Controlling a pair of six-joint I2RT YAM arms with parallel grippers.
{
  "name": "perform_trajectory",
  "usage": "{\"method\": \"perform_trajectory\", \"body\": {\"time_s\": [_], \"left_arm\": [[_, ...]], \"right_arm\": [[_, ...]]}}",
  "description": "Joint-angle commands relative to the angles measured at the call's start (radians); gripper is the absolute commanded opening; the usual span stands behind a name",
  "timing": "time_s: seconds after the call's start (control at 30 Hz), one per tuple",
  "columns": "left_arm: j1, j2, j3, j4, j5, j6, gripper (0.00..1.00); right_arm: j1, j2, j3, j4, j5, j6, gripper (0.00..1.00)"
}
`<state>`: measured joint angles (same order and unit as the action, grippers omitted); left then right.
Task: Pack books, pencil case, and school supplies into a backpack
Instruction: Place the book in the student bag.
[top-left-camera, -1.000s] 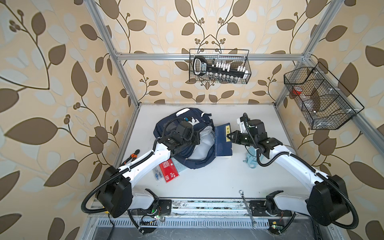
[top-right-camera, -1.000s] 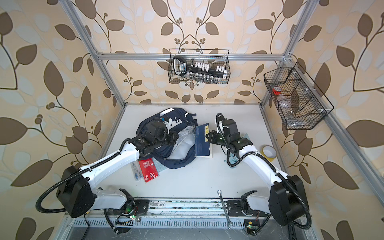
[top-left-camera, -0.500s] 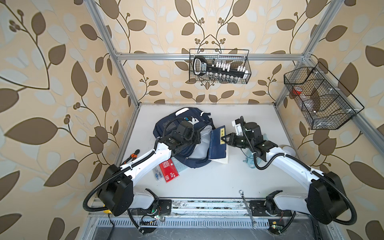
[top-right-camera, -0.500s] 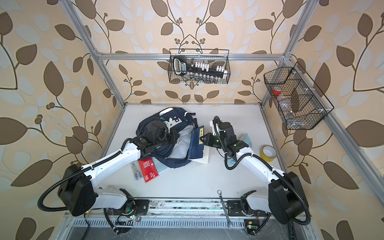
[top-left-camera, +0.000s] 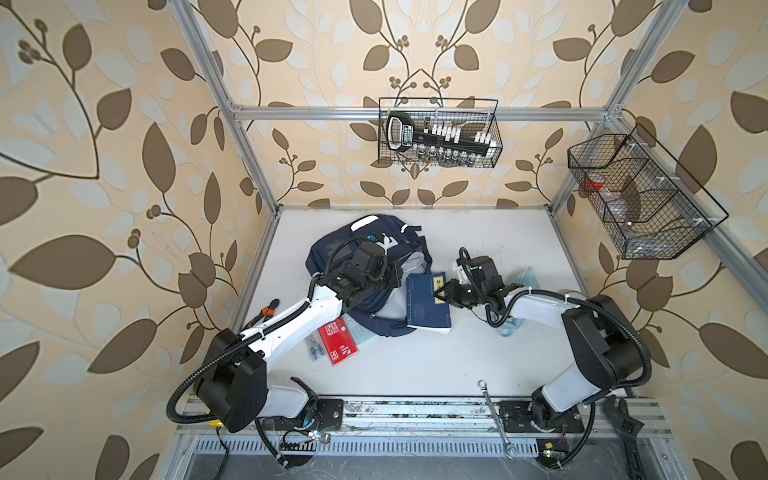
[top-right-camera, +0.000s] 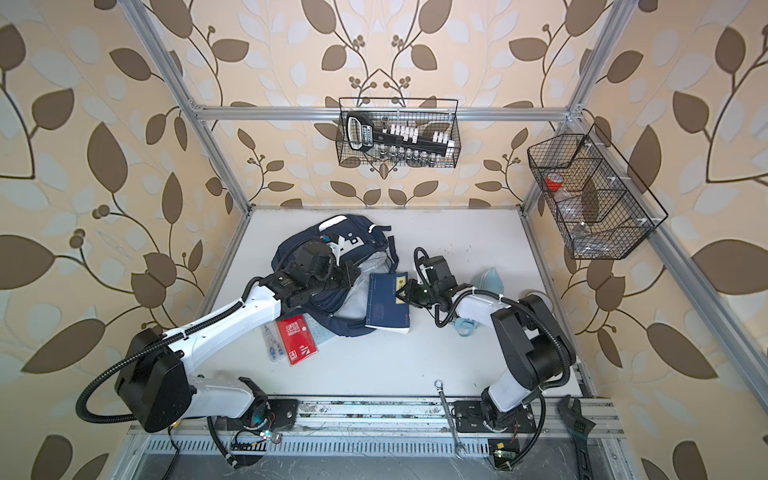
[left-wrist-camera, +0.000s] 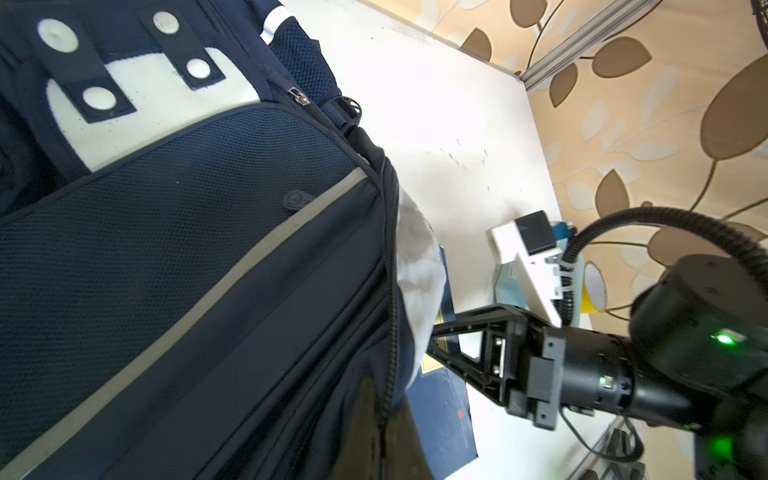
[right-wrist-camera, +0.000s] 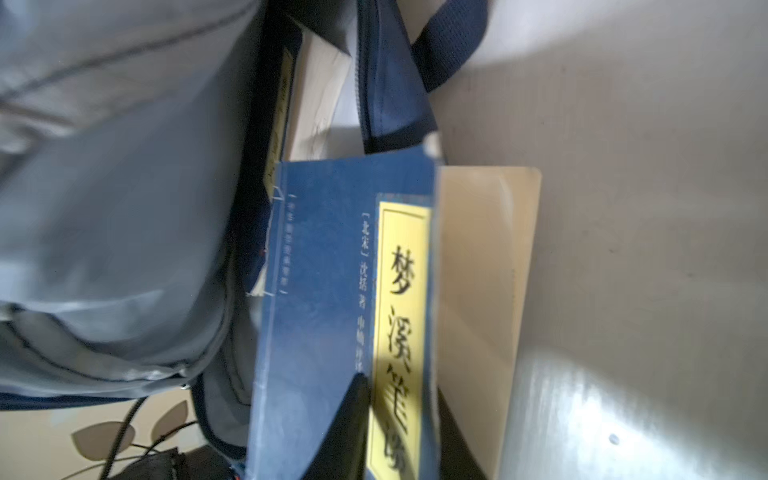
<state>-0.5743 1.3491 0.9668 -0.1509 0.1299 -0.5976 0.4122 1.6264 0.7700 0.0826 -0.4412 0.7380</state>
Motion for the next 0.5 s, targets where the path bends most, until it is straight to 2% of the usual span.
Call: {"method": "perform_trajectory", "body": {"time_s": [0.0, 0.17, 0.23, 0.47], "left_arm": [[0.009, -0.036, -0.001, 0.114, 0.019, -0.019, 0.00], [0.010, -0.031, -0.011, 0.113, 0.023, -0.015, 0.00], [0.010, -0.026, -0.014, 0.113, 0.021, -0.014, 0.00], [0.010, -0.026, -0.006, 0.105, 0.021, -0.013, 0.00]], "right_arm": [[0.007, -0.013, 0.035, -0.059, 0.051, -0.046, 0.51], [0.006, -0.132, 0.016, -0.140, 0.136, -0.088, 0.76], [0.005, -0.162, 0.003, -0.160, 0.142, -0.103, 0.82], [-0.042, -0.148, -0.092, -0.113, 0.107, -0.095, 0.82]]}}
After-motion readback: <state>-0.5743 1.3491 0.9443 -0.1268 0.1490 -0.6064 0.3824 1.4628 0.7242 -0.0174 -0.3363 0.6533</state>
